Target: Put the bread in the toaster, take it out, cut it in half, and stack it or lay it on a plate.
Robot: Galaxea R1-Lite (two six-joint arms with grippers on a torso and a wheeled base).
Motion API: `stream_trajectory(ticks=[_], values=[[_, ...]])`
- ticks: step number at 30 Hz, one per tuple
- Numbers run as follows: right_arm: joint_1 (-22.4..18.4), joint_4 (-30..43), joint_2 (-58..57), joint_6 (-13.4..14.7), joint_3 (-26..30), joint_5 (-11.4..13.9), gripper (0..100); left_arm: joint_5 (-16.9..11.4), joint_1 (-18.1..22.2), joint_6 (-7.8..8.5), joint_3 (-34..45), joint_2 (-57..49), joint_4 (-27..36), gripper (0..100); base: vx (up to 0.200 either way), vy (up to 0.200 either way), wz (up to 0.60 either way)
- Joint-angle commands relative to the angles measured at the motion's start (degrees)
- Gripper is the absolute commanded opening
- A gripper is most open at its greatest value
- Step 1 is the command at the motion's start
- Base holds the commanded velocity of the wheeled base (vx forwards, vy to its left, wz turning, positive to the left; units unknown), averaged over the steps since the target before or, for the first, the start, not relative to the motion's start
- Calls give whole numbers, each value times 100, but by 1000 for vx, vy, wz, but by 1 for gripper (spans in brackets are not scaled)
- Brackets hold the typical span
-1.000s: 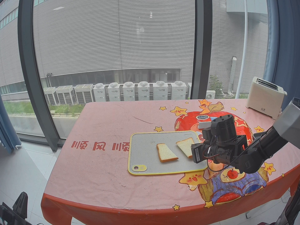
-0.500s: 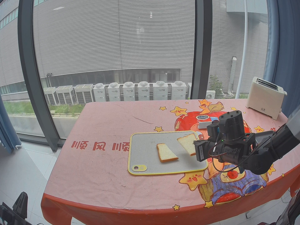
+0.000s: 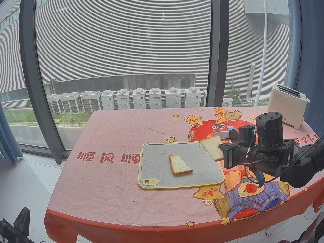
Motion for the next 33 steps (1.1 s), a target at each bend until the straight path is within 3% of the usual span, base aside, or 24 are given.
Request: stream_trajectory(ticks=[1,12,19,33], values=[[-23,78,-707,311,199,1,0,1,0,-1,101,-93,0,0,0,0,0],[-67,-18,-1392,478,1008,-52,0,1,0,-1,101,-93,0,0,0,0,0],[-67,-18,-1761,487,1614,-333,0,1,0,-1,101,-93,0,0,0,0,0],[-58,-27,-1876,426,1614,-368,0,1,0,8,101,-93,0,0,0,0,0]])
